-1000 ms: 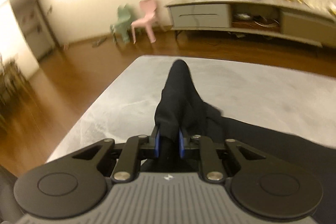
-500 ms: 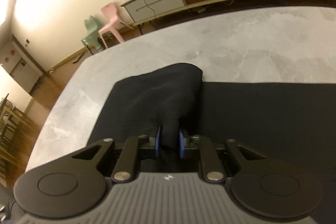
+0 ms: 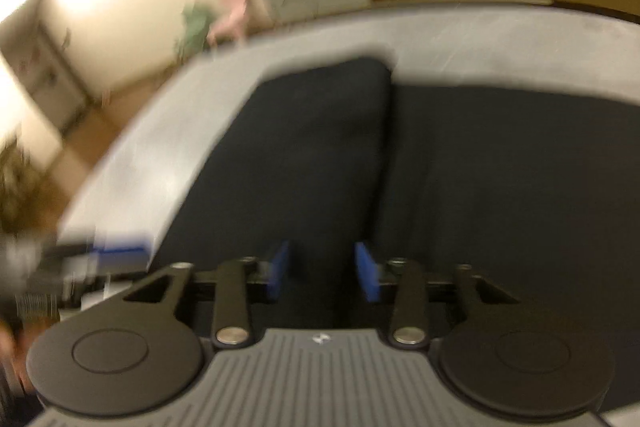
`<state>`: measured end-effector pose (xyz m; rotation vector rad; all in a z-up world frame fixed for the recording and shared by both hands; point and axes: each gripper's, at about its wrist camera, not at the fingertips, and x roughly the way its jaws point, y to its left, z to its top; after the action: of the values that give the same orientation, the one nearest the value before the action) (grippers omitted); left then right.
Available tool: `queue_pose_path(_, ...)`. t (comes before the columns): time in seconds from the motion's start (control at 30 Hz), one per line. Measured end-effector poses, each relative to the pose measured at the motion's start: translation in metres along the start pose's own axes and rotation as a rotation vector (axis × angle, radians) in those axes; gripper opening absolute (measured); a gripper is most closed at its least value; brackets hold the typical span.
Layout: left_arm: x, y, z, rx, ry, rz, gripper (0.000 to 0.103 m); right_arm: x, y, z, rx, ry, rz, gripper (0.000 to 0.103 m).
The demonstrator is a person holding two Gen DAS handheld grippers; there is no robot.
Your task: Fold clothes
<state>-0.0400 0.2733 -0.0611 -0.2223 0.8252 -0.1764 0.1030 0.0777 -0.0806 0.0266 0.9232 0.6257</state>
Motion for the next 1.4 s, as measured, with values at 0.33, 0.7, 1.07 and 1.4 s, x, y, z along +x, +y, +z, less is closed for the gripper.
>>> queue_pose_path(0.33,0.011,-0.001,-0.002,0.032,0.023,0.174,0.012,0.002,0.032,-0.010,-0.082,-0.017,-0.080,0.033)
queue_pose_path(0.7,-0.028,-0.060,0.006,0.196,-0.204,0.176,0.020,-0.080,-0.032,-0.016,-0.076,-0.064,-0.232,0.044)
queue_pose_path(1.07,0.062,-0.073,0.035,0.203,0.012,0.363,0.027,-0.067,-0.165,0.010,-0.055,-0.026,-0.332,0.061)
queue_pose_path(1.4,0.050,-0.058,0.040,0.156,0.101,0.462,0.030,-0.151,-0.279,-0.041,0.121,-0.159,-0.385,0.057)
